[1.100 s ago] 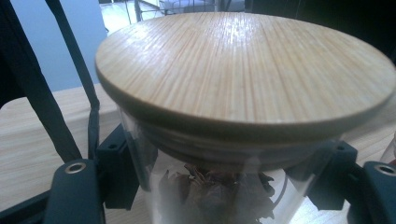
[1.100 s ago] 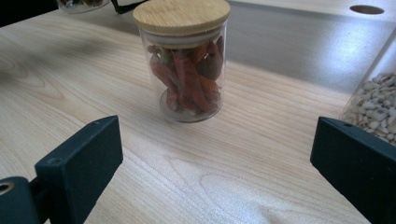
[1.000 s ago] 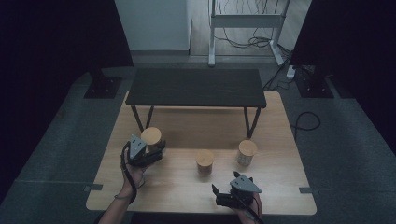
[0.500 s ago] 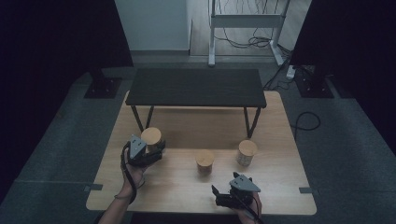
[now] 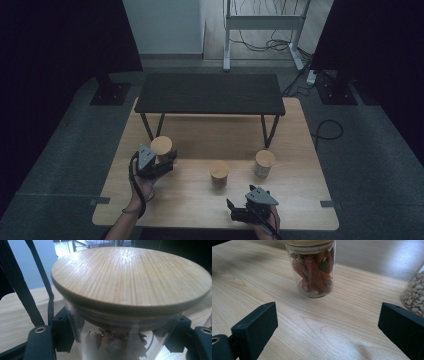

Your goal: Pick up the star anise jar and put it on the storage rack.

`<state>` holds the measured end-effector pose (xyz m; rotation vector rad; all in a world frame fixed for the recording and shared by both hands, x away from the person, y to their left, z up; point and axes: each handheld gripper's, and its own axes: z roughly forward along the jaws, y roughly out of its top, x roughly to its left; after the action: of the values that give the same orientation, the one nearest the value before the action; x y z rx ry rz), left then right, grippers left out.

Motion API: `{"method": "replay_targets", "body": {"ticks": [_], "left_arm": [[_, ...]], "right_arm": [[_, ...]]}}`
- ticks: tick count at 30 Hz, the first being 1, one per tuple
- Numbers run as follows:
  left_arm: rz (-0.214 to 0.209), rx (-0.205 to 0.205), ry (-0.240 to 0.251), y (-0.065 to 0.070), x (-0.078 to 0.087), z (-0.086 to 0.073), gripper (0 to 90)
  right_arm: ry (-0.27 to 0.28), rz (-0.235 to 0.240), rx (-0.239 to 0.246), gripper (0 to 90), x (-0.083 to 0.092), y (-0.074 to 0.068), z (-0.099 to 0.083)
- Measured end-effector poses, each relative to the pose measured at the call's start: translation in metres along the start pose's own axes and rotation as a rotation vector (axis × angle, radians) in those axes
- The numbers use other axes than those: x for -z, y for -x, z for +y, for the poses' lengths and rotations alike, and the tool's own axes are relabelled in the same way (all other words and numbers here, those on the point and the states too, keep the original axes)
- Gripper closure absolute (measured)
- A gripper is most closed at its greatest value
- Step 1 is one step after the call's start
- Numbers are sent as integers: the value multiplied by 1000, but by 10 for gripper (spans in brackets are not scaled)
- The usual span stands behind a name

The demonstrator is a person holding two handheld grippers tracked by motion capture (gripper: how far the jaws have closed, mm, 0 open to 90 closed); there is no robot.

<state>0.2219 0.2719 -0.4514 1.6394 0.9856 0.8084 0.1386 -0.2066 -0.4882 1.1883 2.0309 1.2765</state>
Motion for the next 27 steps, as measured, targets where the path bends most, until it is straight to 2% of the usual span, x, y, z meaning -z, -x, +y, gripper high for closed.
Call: {"method": "replay_targets", "body": {"ticks": [27], "left_arm": [[-13,6,17,0,5,3,264]], "right_arm": [[-7,5,6,20,-1,1,0]]}}
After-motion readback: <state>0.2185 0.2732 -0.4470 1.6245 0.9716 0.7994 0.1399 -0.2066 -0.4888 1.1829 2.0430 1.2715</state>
